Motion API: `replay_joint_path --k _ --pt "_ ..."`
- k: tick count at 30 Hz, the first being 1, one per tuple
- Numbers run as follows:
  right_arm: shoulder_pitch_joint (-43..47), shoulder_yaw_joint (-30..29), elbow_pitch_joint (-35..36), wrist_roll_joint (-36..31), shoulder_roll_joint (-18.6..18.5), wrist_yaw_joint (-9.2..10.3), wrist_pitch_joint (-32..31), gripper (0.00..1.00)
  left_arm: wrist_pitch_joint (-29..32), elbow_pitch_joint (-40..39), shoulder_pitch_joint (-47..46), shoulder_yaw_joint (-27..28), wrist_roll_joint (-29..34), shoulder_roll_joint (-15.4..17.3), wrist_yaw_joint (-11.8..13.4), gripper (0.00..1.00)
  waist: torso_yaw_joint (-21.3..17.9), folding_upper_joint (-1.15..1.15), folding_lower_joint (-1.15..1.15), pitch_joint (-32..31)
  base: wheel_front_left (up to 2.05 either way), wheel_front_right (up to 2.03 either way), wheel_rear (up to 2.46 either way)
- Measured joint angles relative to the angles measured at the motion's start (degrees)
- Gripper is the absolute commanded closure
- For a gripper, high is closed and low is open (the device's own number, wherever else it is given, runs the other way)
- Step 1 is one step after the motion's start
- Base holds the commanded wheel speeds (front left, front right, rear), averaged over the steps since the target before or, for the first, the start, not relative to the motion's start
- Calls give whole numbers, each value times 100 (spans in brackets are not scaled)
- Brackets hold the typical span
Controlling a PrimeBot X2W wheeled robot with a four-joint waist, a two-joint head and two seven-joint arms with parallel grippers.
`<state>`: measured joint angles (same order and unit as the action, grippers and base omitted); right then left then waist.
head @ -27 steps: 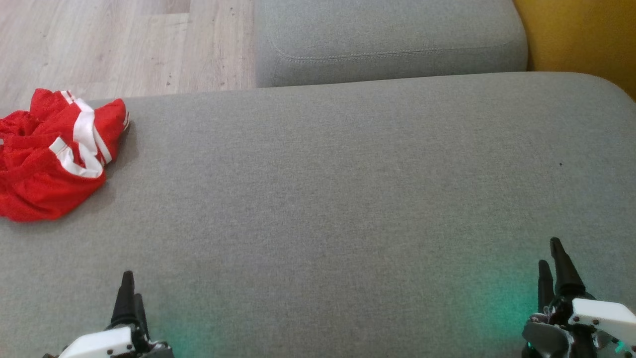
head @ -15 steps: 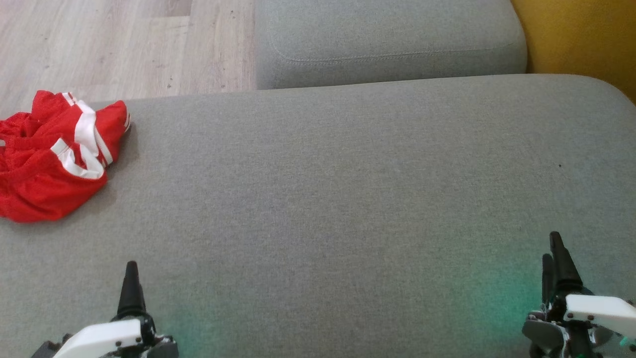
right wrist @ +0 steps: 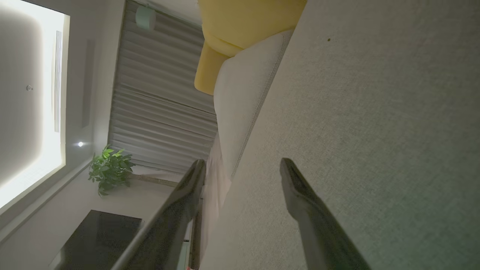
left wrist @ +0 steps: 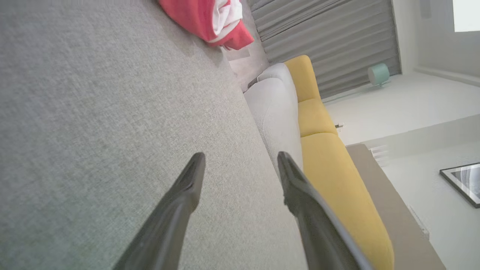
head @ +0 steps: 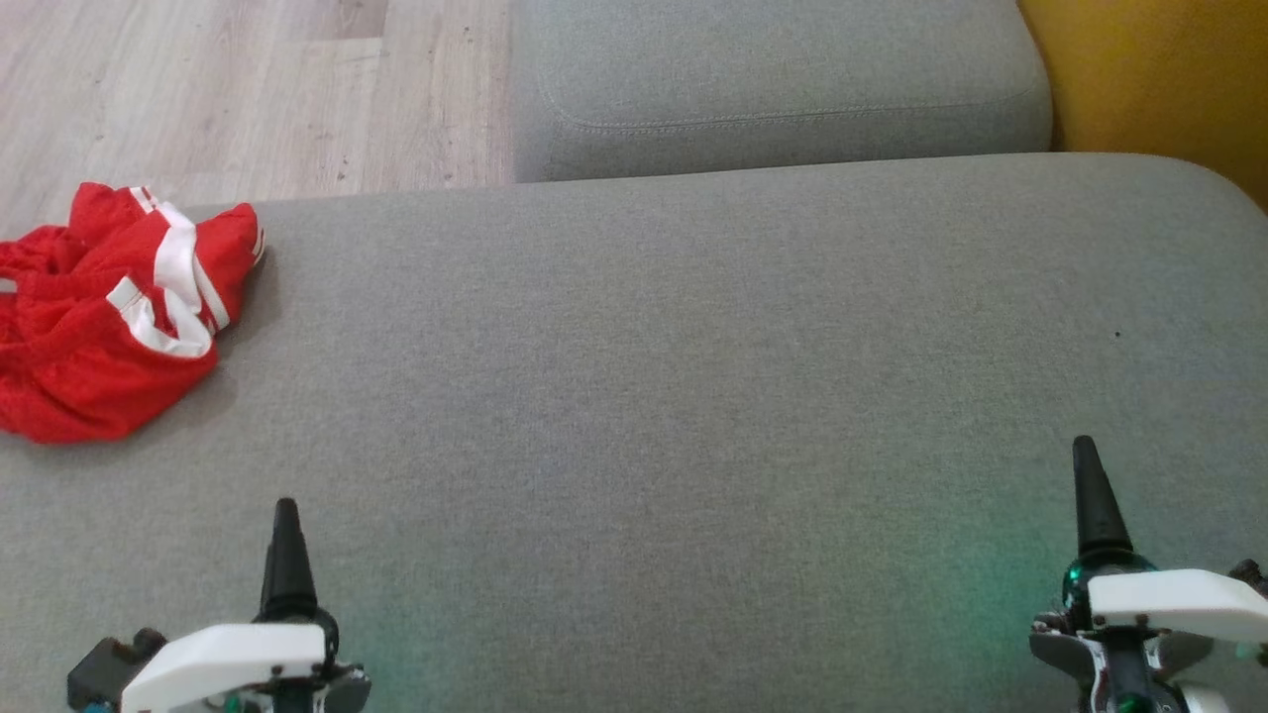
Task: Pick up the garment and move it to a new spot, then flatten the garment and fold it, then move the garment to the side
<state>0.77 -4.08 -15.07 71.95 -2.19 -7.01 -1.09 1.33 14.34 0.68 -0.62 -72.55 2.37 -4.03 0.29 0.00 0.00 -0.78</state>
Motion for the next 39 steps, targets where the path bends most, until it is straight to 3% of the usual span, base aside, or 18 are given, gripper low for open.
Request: replay_joint_path --k 9,39 --pt "124 197 -4 -854 -1 0 169 0 -196 -70 110 -145 876 3 57 0 9 0 0 -29 0 0 0" --pt "131 559 -102 -3060 -3 -1 615 0 -654 40 333 -498 2955 33 260 0 49 0 0 -153 0 0 0"
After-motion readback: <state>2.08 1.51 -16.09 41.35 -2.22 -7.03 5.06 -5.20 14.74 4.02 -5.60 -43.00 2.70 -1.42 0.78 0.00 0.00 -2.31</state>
